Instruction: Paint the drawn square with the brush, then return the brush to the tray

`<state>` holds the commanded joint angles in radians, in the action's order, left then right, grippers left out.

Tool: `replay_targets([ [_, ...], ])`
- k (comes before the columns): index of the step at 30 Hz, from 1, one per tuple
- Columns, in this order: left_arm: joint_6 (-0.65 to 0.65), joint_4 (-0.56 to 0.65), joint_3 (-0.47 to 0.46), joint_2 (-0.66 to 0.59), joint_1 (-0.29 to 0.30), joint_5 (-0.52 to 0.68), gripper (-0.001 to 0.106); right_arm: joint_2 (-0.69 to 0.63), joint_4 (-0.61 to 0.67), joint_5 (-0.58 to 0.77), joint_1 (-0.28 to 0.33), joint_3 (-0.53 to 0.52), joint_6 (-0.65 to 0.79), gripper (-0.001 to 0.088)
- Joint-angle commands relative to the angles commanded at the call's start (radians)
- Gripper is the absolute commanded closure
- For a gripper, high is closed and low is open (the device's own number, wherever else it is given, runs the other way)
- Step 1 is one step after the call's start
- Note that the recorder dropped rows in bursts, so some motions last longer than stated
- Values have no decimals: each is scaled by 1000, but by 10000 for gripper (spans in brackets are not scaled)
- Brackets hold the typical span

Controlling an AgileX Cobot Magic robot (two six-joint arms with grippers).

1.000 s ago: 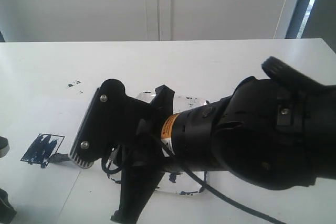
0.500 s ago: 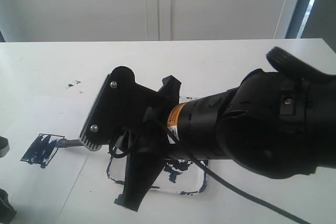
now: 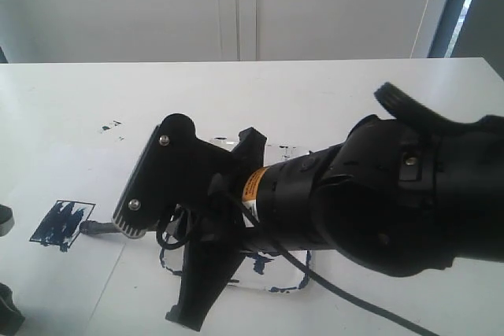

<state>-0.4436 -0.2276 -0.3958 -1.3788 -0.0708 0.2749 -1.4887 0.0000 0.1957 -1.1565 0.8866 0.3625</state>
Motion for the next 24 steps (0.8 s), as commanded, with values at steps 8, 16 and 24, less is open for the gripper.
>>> replay_targets([
  [8,0,0,0,0,0,-4,532,7,-8,-35,-18,0,0,868],
  [16,-31,0,0,0,0,5,532,40,-23,-74,-18,0,53,868],
  [24,-69,0,0,0,0,9,532,-23,-23,-117,51,0,53,868],
])
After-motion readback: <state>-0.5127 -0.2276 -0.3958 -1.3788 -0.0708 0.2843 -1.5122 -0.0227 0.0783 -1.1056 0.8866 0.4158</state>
